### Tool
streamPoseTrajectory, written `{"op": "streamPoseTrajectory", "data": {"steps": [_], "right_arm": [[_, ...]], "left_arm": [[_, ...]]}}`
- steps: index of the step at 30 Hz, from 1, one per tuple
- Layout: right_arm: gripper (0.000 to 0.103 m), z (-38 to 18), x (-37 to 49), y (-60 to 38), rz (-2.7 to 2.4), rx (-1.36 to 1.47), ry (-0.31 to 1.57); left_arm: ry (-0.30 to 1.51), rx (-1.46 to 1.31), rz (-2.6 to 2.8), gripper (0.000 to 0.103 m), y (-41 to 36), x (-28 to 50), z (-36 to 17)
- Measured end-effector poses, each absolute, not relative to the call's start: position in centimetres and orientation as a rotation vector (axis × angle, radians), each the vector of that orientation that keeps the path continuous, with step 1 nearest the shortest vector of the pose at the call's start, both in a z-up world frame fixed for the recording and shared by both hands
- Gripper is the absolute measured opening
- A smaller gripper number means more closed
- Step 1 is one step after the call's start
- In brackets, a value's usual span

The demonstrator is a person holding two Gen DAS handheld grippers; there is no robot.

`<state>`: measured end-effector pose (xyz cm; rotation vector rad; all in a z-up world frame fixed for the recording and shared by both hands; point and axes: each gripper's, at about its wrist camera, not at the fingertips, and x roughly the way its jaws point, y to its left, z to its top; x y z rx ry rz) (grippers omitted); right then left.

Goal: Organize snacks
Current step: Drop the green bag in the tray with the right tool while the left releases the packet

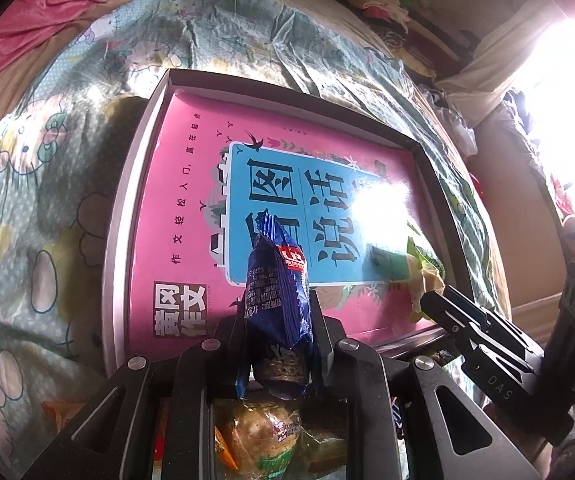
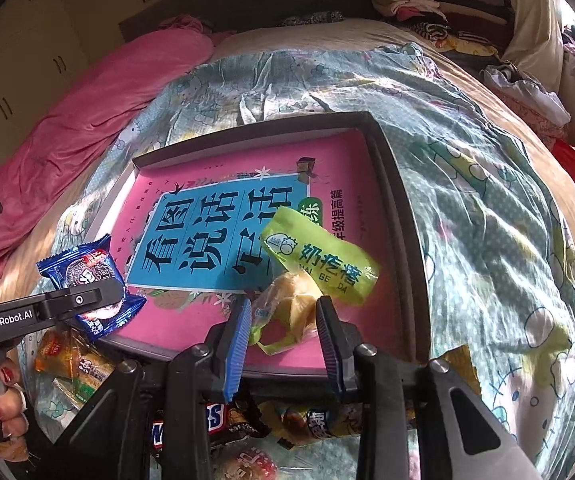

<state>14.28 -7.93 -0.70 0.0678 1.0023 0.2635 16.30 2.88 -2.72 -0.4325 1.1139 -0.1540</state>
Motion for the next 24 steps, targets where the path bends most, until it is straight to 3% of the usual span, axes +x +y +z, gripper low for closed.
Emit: {"op": "streamPoseTrajectory", "data": {"steps": [11, 24], "right_arm": [[0.034, -0.68, 13.85, -7.89, 0.265, 0.074, 1.011], [0.034, -0.48, 13.39, -8.19, 0.264, 0.104, 1.016]], "left_arm": [[1.128, -0.44, -0.136, 0.028, 2.43, 16.84, -2.95], [1.127, -0.394, -0.098, 0.048, 2.78, 16.54, -2.43]]}}
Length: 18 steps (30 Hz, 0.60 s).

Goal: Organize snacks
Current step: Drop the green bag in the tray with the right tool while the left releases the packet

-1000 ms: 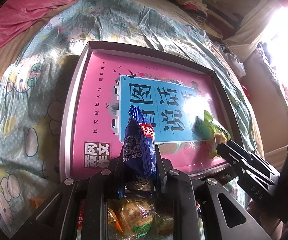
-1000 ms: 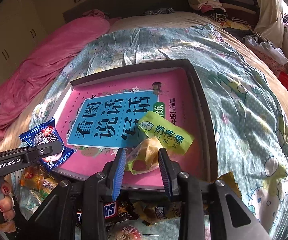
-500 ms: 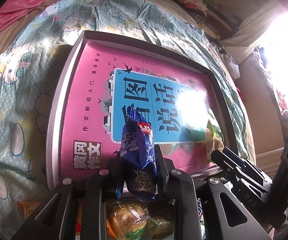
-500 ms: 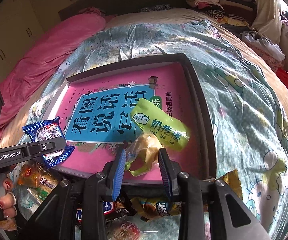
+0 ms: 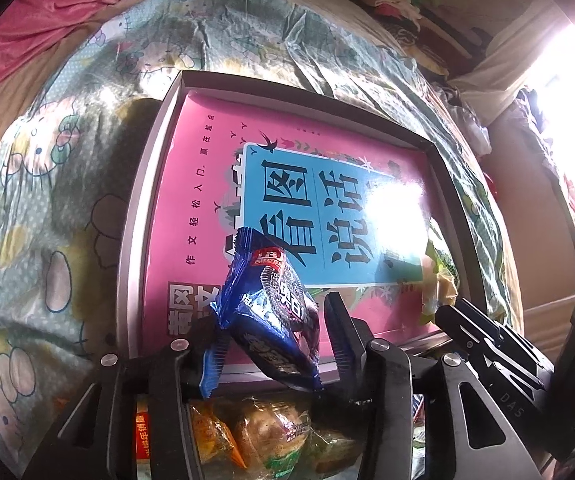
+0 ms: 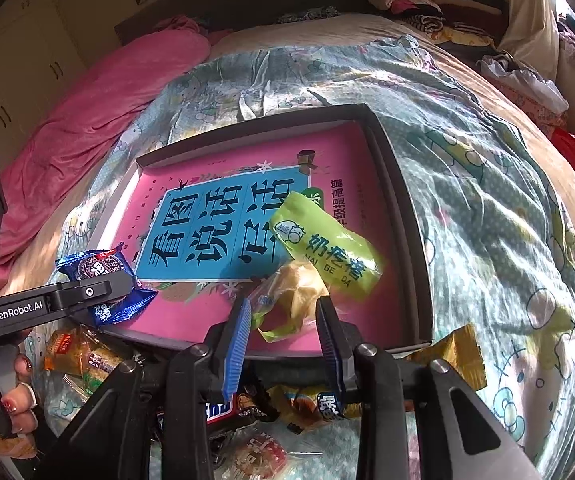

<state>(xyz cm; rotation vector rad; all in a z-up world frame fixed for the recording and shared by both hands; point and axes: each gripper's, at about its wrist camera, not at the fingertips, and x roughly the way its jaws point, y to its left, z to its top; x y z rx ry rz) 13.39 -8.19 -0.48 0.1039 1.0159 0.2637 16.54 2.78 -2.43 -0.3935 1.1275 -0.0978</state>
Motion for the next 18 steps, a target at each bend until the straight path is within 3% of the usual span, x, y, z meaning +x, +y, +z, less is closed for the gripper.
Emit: {"op": "streamPoseTrajectory", "data": {"steps": [6, 18], "right_arm": [[0.034, 0.1, 13.0, -8.2, 0.269, 0.119, 1.01], [0.037, 1.1, 12.4, -8.1, 0.274, 0.128, 0.994]], "left_arm": [[1.112, -0.373, -0.08, 0.054, 3.4, 16.0, -1.9], [1.1, -0.404, -0.062, 0.057, 4.7, 14.8, -1.3]]}}
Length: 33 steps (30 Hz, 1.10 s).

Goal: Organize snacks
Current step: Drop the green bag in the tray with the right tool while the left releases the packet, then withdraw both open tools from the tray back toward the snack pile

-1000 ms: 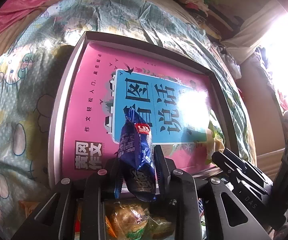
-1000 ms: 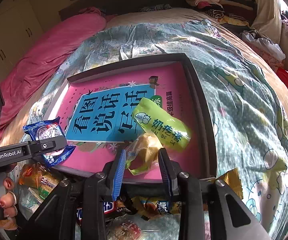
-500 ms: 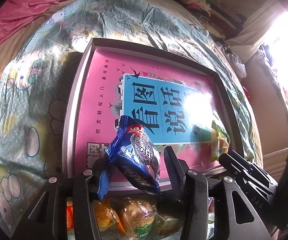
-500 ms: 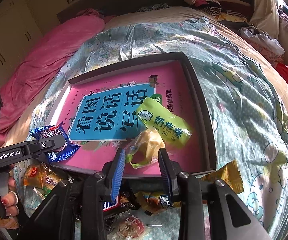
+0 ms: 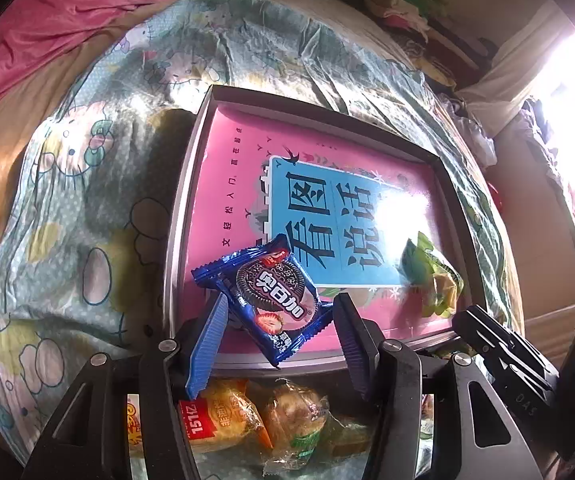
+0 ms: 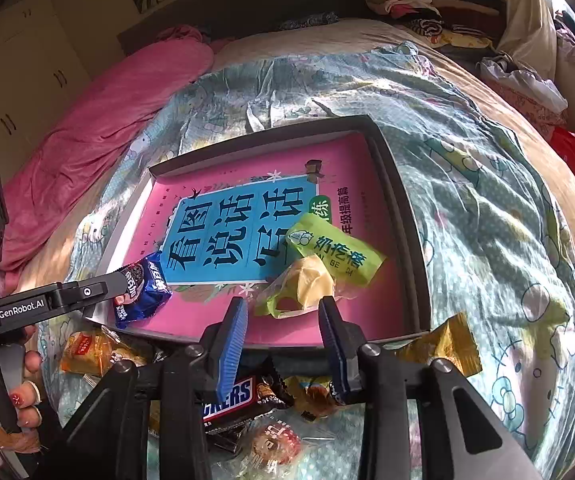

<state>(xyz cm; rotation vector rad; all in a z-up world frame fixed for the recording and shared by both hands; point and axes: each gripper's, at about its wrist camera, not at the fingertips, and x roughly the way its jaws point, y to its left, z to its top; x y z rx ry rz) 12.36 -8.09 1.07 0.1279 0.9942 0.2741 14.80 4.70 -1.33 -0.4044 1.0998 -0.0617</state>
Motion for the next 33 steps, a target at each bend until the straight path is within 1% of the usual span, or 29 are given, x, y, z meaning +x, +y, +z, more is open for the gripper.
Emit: {"op": "streamPoseTrajectory", "data": {"steps": [3, 7, 10, 14, 18, 20, 24, 33], "right_arm": [[0.038, 1.2, 12.2, -8.1, 0.273, 0.124, 0.991], [0.038, 1.6, 11.9, -8.2, 0.271, 0.129, 0.981], [0.044, 2.0, 11.5, -8.1, 0.277, 0.128, 0.967], [0.046, 2.5, 11.1, -8.1, 0.282, 0.129, 0.953], [0.054, 2.9, 10.8, -8.3, 0.279, 0.14, 0.938], [0.055, 3.2, 10.6, -8.4, 0.276, 0.144, 0.925], [0.061, 3.8, 10.3, -8.7, 0.265, 0.145, 0.9], [0.065, 5.1, 9.5, -9.1, 0.251, 0.152, 0.861]], "left_arm": [[1.09, -0.402, -0.06, 0.058, 4.7, 14.6, -0.9], [1.082, -0.407, -0.063, 0.061, 4.9, 14.2, -0.4], [1.067, -0.404, -0.064, 0.064, 4.8, 13.8, 0.2], [1.049, -0.389, -0.065, 0.069, 4.8, 13.2, 0.9], [1.03, -0.364, -0.062, 0.074, 4.6, 12.6, 1.7], [1.02, -0.363, -0.072, 0.075, 4.7, 12.4, 2.0], [1.009, -0.358, -0.069, 0.075, 4.9, 12.0, 2.6], [0.985, -0.365, -0.032, 0.075, 6.1, 10.8, 3.8]]}}
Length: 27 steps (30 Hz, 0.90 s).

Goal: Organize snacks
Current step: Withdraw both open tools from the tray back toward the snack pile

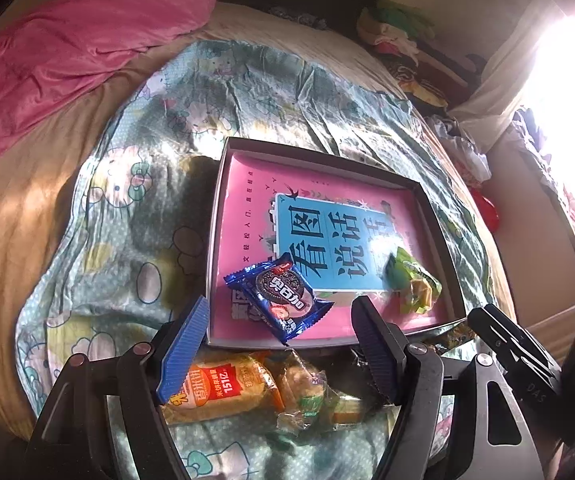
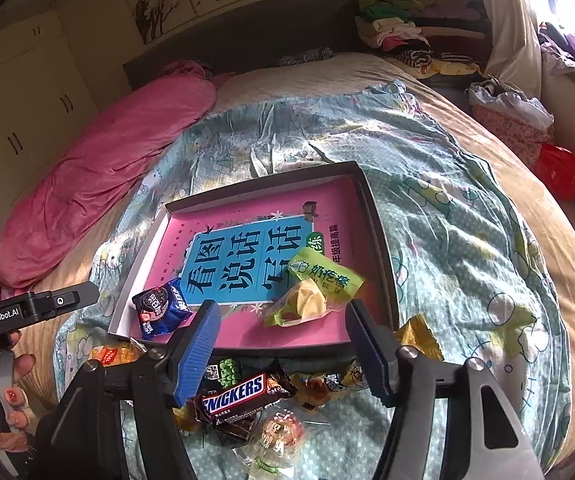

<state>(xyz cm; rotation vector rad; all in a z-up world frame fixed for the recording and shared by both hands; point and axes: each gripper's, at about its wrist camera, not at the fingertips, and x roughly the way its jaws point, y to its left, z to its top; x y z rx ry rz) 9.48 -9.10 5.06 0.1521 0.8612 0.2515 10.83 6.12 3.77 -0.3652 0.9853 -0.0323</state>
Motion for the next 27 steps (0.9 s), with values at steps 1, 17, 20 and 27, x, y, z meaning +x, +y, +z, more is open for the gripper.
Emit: {"op": "streamPoseTrajectory", "data": {"steps": [1, 17, 20, 27], "right_arm": [[0.065, 5.2, 9.4, -9.1, 0.25, 0.153, 0.858], [0.077, 7.0, 7.5, -10.1, 0.246, 0.166, 0.789], [0.078, 7.2, 7.2, -10.3, 0.246, 0.169, 0.785], [0.078, 7.1, 6.6, -10.7, 0.239, 0.168, 0.79]], "left_arm": [[0.983, -0.368, -0.028, 0.075, 6.3, 10.7, 3.9], [0.949, -0.392, 0.003, 0.075, 8.1, 8.4, 5.3], [0.947, -0.388, -0.004, 0.075, 8.0, 8.2, 5.5], [0.953, -0.383, -0.012, 0.075, 7.6, 7.7, 5.3]]}}
